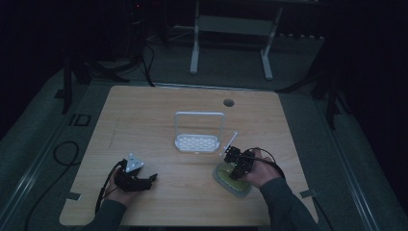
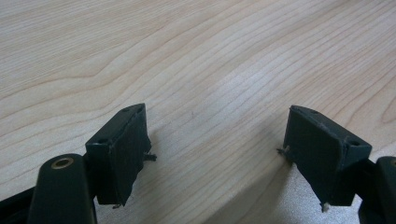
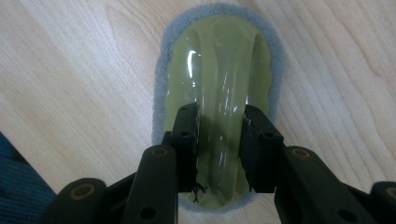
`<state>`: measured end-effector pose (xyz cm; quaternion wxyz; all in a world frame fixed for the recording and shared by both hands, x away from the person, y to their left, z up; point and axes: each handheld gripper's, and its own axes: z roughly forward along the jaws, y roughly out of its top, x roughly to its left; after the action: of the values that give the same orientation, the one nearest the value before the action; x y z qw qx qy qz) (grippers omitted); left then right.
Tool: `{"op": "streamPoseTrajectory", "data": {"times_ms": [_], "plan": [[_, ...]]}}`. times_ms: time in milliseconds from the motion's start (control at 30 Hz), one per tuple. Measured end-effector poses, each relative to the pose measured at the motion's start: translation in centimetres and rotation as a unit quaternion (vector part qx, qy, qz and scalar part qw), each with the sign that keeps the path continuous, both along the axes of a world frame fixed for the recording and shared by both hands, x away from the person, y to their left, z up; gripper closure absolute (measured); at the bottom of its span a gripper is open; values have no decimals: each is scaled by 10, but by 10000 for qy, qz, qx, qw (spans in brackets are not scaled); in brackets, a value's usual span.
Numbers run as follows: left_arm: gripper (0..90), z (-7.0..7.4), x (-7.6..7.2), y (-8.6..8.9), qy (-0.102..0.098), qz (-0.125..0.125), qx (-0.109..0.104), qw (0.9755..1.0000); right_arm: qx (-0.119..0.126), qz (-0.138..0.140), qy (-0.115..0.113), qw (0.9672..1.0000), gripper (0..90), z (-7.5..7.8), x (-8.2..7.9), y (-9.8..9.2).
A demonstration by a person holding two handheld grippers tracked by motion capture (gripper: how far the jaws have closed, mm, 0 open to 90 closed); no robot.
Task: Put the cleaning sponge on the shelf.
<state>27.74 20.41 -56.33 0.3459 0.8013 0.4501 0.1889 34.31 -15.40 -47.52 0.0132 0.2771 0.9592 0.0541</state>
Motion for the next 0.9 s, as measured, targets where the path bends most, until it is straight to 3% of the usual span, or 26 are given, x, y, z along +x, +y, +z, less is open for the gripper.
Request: {"op": "streamPoseTrajectory", "data": {"times_ms": [467, 600, 900], "plan": [[221, 0, 0, 0, -2, 2, -4, 10000, -91, 125, 289, 9995, 709, 0, 11, 4], [221, 0, 0, 0, -3, -1, -3, 10000, -240, 269, 193, 9992, 714, 2, 9, 8], [221, 0, 0, 0, -8, -4, 5, 10000, -284, 647, -122, 9974, 716, 9, 4, 14]]}}
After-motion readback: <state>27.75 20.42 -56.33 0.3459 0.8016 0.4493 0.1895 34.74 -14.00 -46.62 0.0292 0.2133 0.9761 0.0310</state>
